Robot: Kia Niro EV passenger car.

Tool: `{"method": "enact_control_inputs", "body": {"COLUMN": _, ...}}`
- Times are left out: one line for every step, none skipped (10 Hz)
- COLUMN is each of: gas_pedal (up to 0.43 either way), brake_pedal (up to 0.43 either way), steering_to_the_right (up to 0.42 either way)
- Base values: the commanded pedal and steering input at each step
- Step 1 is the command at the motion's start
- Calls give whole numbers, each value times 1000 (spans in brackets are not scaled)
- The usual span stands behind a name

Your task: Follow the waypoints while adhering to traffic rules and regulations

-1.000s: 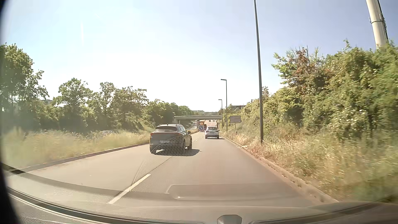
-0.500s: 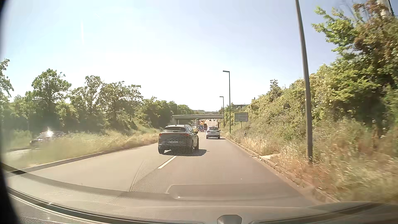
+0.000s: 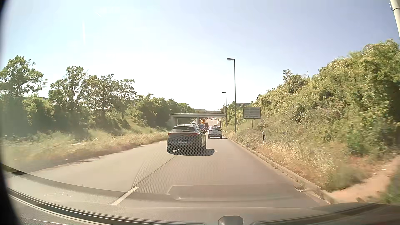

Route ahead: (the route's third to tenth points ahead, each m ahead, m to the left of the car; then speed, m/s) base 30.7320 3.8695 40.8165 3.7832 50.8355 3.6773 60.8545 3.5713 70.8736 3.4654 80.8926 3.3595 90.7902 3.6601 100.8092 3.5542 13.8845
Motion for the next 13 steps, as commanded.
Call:
{"method": "enact_control_inputs", "body": {"gas_pedal": 0, "brake_pedal": 30, "steering_to_the_right": 0}}
{"method": "enact_control_inputs", "body": {"gas_pedal": 0, "brake_pedal": 43, "steering_to_the_right": 1}}
{"method": "enact_control_inputs", "body": {"gas_pedal": 0, "brake_pedal": 49, "steering_to_the_right": 3}}
{"method": "enact_control_inputs", "body": {"gas_pedal": 0, "brake_pedal": 61, "steering_to_the_right": 3}}
{"method": "enact_control_inputs", "body": {"gas_pedal": 0, "brake_pedal": 79, "steering_to_the_right": 3}}
{"method": "enact_control_inputs", "body": {"gas_pedal": 0, "brake_pedal": 104, "steering_to_the_right": 3}}
{"method": "enact_control_inputs", "body": {"gas_pedal": 0, "brake_pedal": 122, "steering_to_the_right": 3}}
{"method": "enact_control_inputs", "body": {"gas_pedal": 0, "brake_pedal": 128, "steering_to_the_right": 3}}
{"method": "enact_control_inputs", "body": {"gas_pedal": 0, "brake_pedal": 134, "steering_to_the_right": 3}}
{"method": "enact_control_inputs", "body": {"gas_pedal": 0, "brake_pedal": 134, "steering_to_the_right": 2}}
{"method": "enact_control_inputs", "body": {"gas_pedal": 0, "brake_pedal": 146, "steering_to_the_right": 1}}
{"method": "enact_control_inputs", "body": {"gas_pedal": 0, "brake_pedal": 146, "steering_to_the_right": 1}}
{"method": "enact_control_inputs", "body": {"gas_pedal": 0, "brake_pedal": 152, "steering_to_the_right": 1}}
